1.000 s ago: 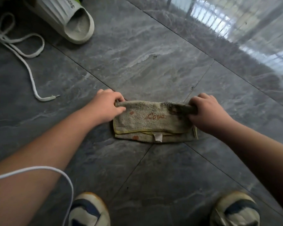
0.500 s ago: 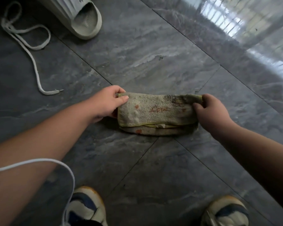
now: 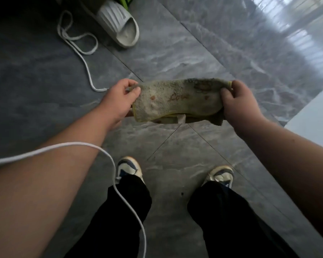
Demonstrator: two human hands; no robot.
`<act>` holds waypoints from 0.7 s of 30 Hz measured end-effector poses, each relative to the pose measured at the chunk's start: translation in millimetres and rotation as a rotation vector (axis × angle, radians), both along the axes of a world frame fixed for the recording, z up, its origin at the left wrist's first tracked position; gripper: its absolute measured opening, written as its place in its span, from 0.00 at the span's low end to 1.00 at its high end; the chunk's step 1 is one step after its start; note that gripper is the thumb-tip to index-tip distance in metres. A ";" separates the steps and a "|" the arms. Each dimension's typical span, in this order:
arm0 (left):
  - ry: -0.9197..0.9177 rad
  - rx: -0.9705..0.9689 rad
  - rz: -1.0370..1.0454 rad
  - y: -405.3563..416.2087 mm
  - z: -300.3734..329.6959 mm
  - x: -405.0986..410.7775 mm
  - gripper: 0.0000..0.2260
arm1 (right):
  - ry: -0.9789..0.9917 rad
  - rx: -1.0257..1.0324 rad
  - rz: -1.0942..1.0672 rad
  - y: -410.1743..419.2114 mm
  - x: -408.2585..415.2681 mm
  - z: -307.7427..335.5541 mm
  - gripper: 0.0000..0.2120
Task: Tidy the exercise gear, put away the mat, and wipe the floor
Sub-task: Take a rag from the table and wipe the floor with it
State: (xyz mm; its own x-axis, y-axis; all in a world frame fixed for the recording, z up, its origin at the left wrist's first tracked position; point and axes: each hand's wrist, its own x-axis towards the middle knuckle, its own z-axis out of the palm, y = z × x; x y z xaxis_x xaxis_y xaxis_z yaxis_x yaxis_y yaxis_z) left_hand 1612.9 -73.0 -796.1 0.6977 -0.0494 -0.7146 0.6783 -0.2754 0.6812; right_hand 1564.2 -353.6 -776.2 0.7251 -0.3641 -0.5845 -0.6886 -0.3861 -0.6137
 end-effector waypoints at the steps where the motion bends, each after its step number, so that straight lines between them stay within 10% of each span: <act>1: -0.021 -0.015 -0.005 2.3 32.8 0.7 0.07 | 0.000 0.011 -0.007 3.7 3.1 32.3 0.08; 13: -0.162 -0.278 0.028 32.6 474.4 1.9 0.05 | -0.265 0.156 0.127 114.2 25.1 471.5 0.07; 21: -0.333 -0.327 0.133 56.4 648.1 -32.1 0.09 | -0.413 0.359 0.113 205.7 -8.4 631.2 0.07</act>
